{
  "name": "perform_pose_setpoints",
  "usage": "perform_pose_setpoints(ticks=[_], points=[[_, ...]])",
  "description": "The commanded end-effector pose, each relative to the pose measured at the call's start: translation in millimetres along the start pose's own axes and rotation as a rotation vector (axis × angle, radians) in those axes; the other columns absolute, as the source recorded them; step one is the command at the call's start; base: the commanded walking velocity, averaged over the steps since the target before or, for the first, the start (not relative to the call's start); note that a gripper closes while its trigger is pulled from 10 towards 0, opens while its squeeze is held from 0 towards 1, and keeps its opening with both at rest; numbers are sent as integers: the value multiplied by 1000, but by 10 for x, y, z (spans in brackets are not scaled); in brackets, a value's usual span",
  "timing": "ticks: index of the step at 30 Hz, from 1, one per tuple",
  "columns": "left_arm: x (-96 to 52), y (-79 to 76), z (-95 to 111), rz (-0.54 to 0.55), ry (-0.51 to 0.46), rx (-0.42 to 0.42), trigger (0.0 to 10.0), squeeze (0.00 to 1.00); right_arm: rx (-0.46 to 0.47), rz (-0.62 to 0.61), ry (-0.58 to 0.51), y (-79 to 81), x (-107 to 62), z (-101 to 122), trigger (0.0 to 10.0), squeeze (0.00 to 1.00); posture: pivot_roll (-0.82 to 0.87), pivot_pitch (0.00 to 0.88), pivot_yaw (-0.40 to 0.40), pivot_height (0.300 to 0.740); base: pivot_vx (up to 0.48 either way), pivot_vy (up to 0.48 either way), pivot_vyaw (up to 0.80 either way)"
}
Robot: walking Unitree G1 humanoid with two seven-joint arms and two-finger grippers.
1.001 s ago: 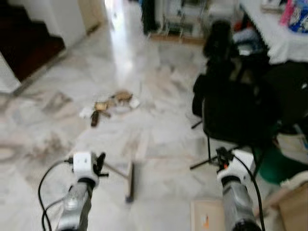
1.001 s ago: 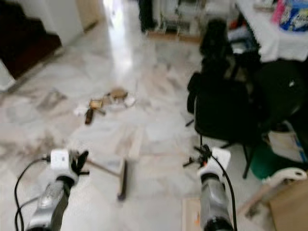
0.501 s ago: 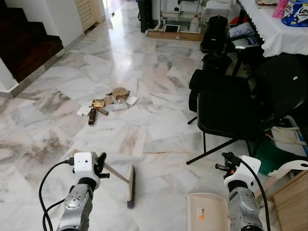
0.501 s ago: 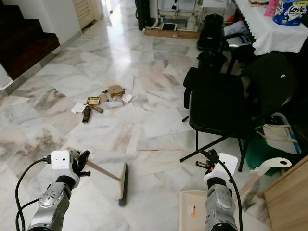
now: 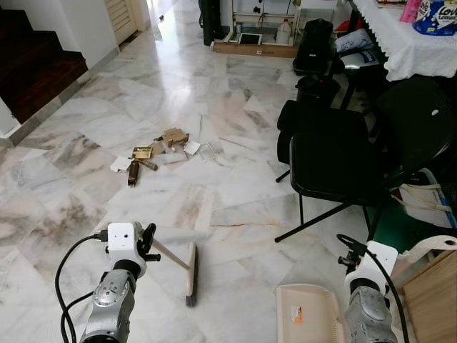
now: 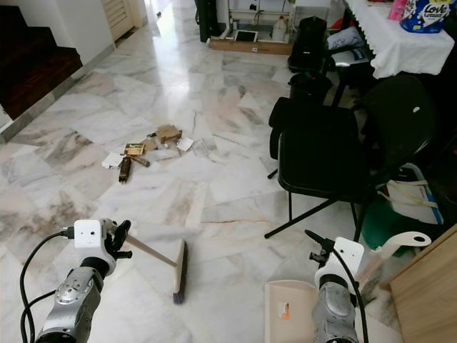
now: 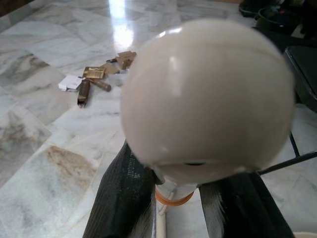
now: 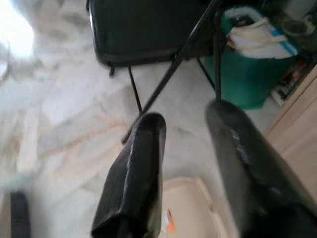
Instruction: Sweep floor
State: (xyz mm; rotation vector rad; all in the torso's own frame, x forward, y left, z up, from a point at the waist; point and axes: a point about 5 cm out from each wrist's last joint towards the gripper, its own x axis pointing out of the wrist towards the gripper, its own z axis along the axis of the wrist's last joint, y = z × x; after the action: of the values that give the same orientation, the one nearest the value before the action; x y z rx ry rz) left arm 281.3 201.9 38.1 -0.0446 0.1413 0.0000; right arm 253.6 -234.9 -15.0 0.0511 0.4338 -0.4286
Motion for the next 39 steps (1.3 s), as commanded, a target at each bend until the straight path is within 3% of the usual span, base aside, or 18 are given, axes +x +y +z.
perform_pose_setpoints(ticks=[1, 2, 5, 19, 25, 27, 28, 29, 32, 35, 39], points=[[20, 26, 33, 2, -6, 14, 10000, 0, -52, -35, 93, -16, -12, -117, 10000, 1000, 6, 26, 40, 740, 0, 0, 0], [18, 25, 30, 2, -5, 13, 10000, 0, -51, -88, 171, -80, -26, -208, 10000, 1000, 7, 23, 38, 740, 0, 0, 0], [19, 28, 25, 2, -3, 13, 10000, 0, -92, -116, 233, -134, -45, -285, 10000, 1000, 7, 22, 38, 740, 0, 0, 0], [25, 6, 13, -9, 5, 8, 10000, 0, -235, -329, 313, -465, -68, -323, 10000, 1000, 4, 34, 40, 740, 0, 0, 0], [24, 7, 8, -12, 8, 7, 10000, 0, -186, -329, 321, -449, -74, -332, 10000, 1000, 6, 37, 42, 740, 0, 0, 0], [24, 5, 7, -14, 8, 6, 10000, 0, -84, -311, 301, -386, -58, -305, 10000, 1000, 9, 37, 42, 740, 0, 0, 0], [25, 5, 7, -16, 9, 6, 10000, 0, -9, -296, 284, -343, -43, -274, 10000, 627, 9, 37, 42, 740, 0, 0, 0], [25, 5, 6, -17, 10, 6, 10000, 0, 43, -296, 256, -331, -27, -231, 10000, 0, 9, 37, 42, 740, 0, 0, 0], [28, 7, 6, -20, 12, 6, 10000, 0, 16, -337, 217, -362, -8, -153, 10000, 0, 7, 39, 47, 740, 0, 0, 0], [29, 6, 6, -24, 14, 6, 10000, 0, 50, -378, 178, -402, 10, -78, 10000, 0, 8, 39, 49, 740, 0, 0, 0], [34, -2, 6, -32, 16, 4, 10000, 0, 11, -492, 153, -547, 10, -6, 10000, 0, 8, 37, 51, 740, 0, 0, 0]])
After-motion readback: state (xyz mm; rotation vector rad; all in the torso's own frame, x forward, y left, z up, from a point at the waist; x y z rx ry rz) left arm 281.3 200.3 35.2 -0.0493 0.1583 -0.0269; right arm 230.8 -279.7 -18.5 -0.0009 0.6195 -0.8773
